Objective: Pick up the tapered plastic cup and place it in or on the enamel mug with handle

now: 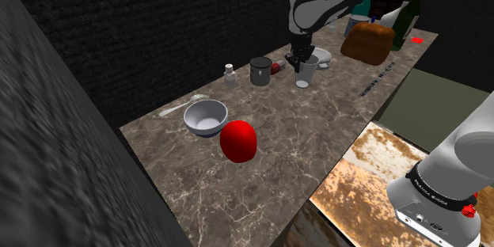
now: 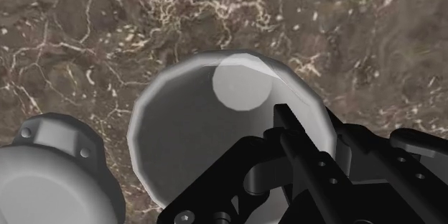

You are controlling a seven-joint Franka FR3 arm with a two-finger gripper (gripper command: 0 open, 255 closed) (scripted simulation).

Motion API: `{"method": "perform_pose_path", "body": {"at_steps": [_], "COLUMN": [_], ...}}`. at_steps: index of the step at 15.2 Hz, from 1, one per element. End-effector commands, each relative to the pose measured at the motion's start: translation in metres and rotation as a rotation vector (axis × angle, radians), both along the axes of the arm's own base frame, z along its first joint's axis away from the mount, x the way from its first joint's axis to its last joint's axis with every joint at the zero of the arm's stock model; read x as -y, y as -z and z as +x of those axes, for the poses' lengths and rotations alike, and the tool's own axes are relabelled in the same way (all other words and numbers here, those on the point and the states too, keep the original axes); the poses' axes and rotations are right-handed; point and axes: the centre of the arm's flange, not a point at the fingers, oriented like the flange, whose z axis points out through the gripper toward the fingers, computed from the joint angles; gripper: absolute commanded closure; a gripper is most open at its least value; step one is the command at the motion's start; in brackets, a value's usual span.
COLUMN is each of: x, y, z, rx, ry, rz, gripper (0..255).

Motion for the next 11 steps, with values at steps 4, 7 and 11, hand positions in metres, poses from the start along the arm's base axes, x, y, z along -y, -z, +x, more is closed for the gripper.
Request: {"method": "perform_pose_path", "body": {"at_steps": [4, 7, 11], "x": [0.000, 0.000, 0.000], "y": [-0.015, -0.031, -0.052], "z": [0.000, 0.000, 0.000], "rx": [-0.001, -0.001, -0.001], "ry": [0.000, 0.000, 0.000], "rz": [0.000, 0.000, 0.000], "gripper": [255, 255, 255]}}
